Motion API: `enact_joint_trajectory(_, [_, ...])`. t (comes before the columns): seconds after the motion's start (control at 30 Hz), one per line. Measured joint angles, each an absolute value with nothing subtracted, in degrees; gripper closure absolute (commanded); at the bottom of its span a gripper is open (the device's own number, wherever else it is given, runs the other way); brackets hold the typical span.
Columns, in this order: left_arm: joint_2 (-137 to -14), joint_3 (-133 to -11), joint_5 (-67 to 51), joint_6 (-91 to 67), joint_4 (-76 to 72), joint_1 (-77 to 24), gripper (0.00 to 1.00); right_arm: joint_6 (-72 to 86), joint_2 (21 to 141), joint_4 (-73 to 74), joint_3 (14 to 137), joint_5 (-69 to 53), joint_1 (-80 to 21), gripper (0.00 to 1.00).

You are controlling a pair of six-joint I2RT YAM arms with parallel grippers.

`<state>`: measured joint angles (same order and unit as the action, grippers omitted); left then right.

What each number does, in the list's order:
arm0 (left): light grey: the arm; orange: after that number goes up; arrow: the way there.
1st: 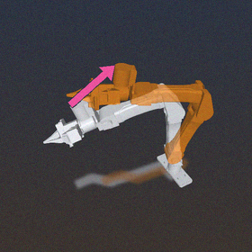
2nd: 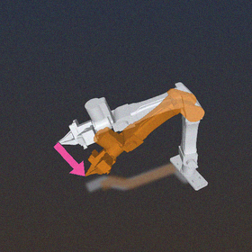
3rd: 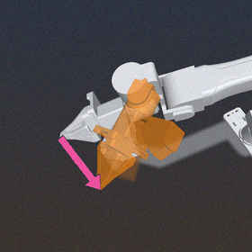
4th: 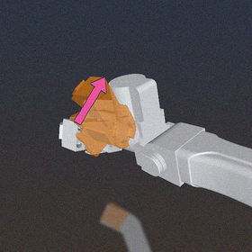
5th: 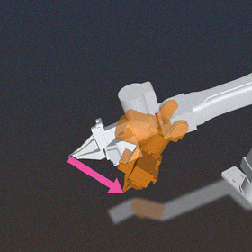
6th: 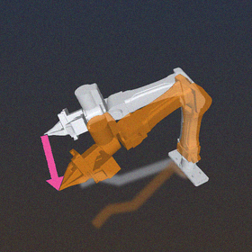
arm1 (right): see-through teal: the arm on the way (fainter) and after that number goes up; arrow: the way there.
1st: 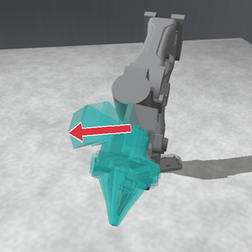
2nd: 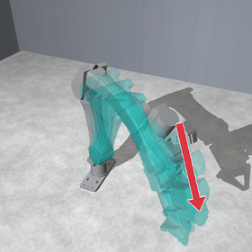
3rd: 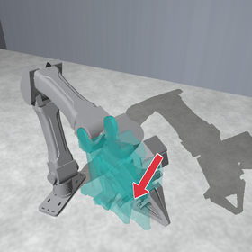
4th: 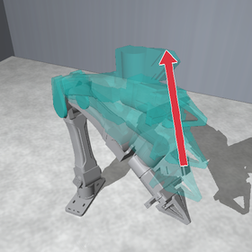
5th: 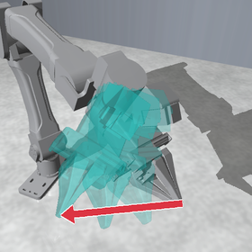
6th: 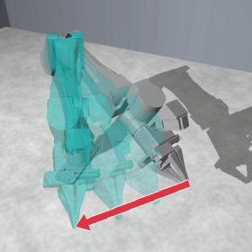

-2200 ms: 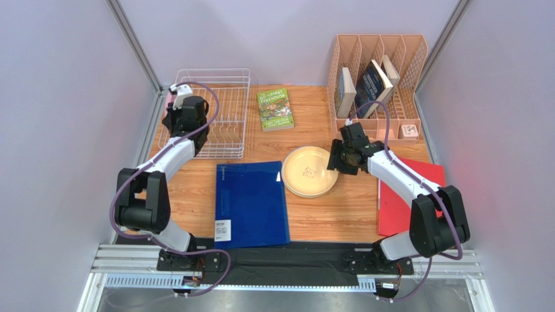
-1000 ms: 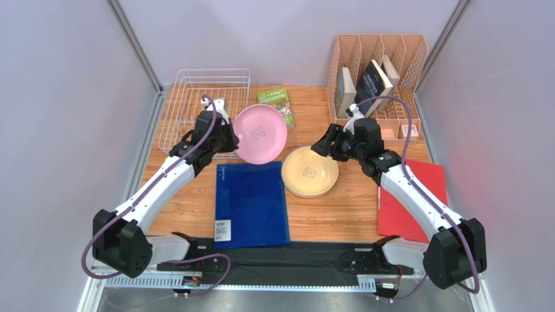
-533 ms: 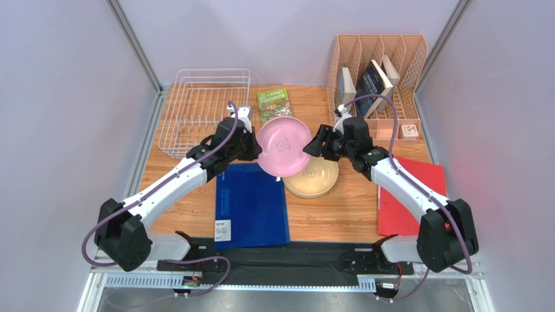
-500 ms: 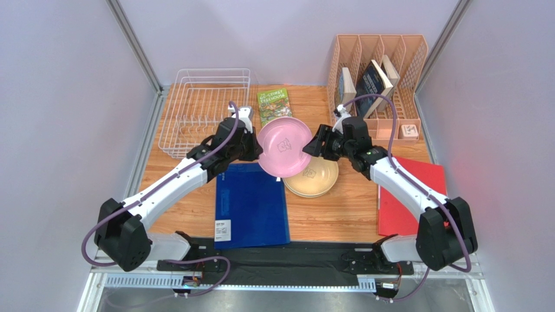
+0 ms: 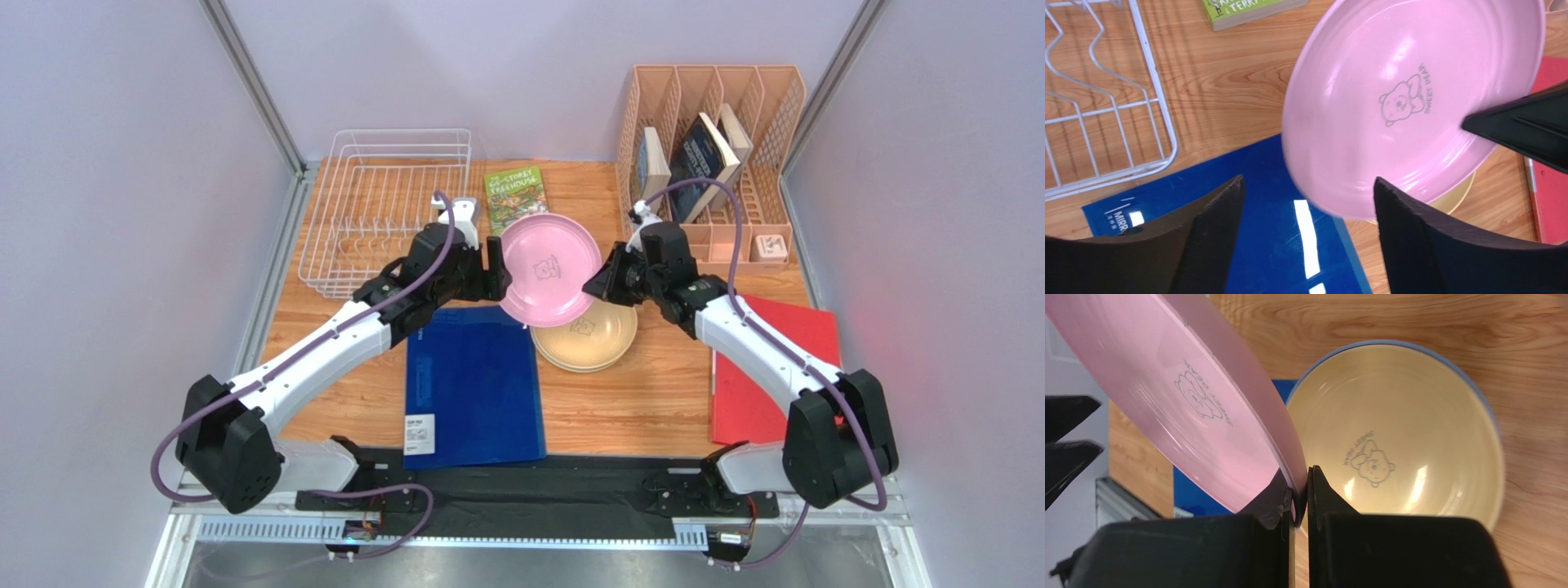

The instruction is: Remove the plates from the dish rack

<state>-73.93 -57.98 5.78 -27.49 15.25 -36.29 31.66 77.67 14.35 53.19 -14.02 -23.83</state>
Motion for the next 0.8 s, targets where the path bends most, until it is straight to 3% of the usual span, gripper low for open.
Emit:
enact_joint_trajectory(0.23, [-71.2,-57.3,14.9,-24.0,15.5,-36.8,0.00,31.7,73.3,24.4,52.8,-4.6,-21.5,0.98])
enact_joint_trajectory(0.57, [-61.8,-51.9,27.2,-18.7,14.8,-36.7,0.00,31.9,73.3,32.7,50.7,-1.0,-21.3,0.92])
enact_joint_trajectory(0.67, [-60.2,-50.9,28.7,-18.0,14.5,-36.7,0.00,32.0,73.5,33.8,50.6,-0.9,-21.3,0.87])
enact_joint_trajectory(0.8, [-59.6,-50.5,29.6,-17.5,14.3,-36.7,0.00,32.3,74.1,33.8,50.6,-1.1,-21.3,0.70])
